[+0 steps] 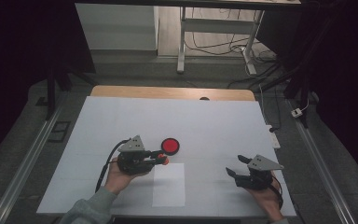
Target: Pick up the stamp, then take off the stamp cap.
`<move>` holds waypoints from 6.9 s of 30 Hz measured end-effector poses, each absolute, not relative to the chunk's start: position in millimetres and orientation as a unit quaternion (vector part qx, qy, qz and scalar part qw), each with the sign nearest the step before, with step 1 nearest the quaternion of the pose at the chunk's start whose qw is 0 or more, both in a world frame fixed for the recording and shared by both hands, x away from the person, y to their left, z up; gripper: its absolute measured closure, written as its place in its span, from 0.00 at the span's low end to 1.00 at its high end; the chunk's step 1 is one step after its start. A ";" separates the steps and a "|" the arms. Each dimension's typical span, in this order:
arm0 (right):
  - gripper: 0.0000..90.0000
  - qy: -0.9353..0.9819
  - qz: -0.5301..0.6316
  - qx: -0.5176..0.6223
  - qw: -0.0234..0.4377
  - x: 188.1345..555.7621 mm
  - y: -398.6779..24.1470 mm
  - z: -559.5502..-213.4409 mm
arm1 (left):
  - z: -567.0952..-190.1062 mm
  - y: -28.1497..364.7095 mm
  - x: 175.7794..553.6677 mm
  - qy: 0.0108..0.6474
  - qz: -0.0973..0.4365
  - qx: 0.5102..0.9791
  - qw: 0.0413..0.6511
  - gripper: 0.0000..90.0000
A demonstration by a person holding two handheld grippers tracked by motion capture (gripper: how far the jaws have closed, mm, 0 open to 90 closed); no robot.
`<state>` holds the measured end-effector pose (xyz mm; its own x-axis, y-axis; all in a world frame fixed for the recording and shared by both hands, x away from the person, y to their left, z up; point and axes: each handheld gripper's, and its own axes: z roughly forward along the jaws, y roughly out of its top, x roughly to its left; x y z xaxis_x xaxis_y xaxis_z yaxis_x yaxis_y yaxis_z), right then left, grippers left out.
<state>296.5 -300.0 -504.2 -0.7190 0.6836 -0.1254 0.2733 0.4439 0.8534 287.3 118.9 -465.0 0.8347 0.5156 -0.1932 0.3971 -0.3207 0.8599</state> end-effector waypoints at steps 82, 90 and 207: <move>0.36 0.817 0.479 0.252 0.200 291.5 -239.5 -504.8 | -478.8 98.9 298.4 0.272 0.043 0.821 0.501 0.80; 0.38 0.822 0.475 0.235 0.208 290.0 -223.1 -506.9 | -478.3 98.3 297.7 0.271 0.043 0.821 0.501 0.80; 0.66 0.850 0.472 0.165 0.166 286.5 -130.2 -510.7 | -486.5 86.9 294.7 0.264 0.039 0.830 0.489 0.80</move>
